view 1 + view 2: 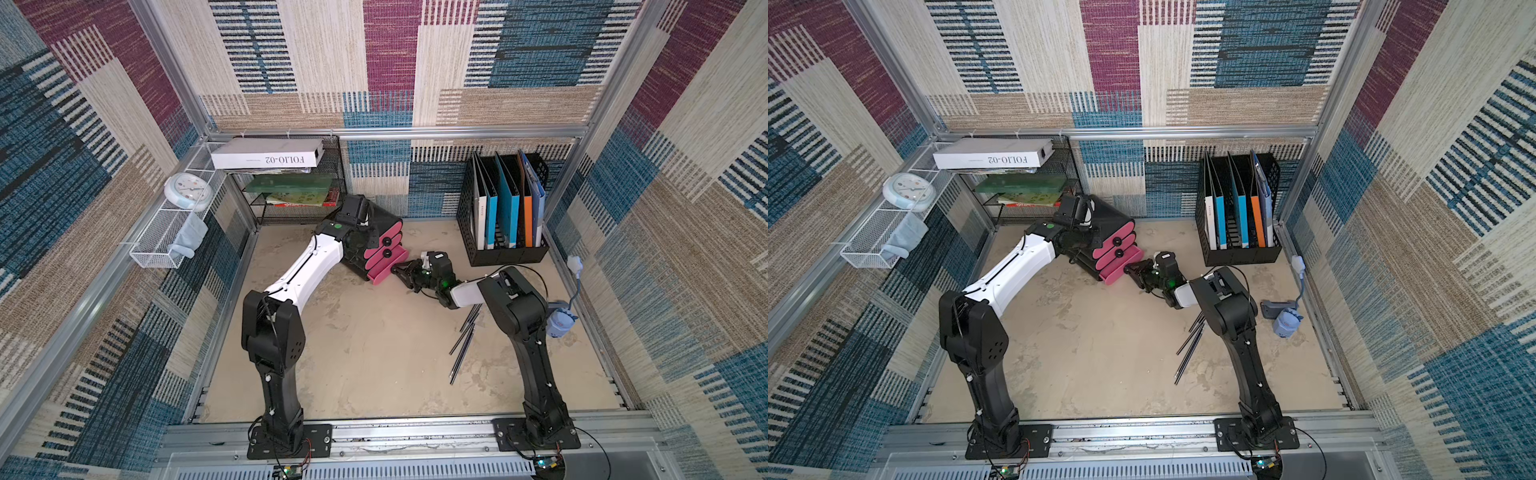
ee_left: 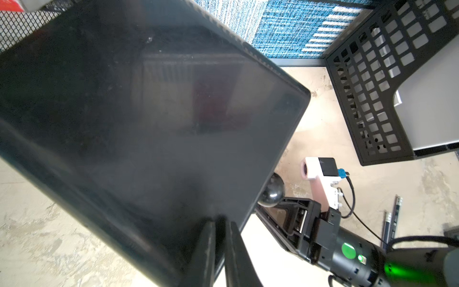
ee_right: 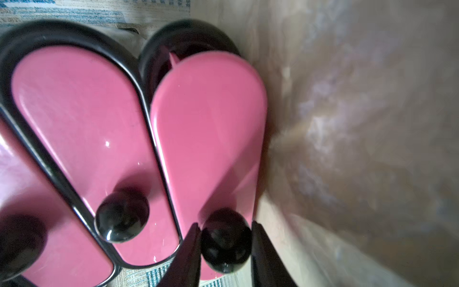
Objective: Please place the pencils in the drawer according to their color
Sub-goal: Open the drawer in the storage box.
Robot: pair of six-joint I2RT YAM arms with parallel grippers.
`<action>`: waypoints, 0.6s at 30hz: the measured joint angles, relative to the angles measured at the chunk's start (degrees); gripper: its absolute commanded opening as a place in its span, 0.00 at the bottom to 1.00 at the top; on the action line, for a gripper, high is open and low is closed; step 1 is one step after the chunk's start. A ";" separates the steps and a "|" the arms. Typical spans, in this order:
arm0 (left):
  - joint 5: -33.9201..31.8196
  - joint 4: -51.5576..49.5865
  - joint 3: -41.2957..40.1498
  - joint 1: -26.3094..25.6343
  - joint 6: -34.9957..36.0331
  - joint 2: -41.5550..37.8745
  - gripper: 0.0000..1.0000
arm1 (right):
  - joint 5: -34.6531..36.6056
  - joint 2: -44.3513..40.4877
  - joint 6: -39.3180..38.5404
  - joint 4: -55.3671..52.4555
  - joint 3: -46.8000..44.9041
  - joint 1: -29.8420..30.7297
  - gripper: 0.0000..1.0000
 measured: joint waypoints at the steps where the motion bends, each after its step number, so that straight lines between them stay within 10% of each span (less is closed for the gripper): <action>1: 0.28 0.00 -0.33 -0.15 0.00 -0.28 0.14 | 0.00 -0.50 -0.15 -0.17 -0.59 0.02 0.23; 18: 2.05 -6.14 -6.56 -1.53 0.00 -4.48 0.13 | -0.79 -8.41 -1.18 -1.51 -10.56 2.12 0.22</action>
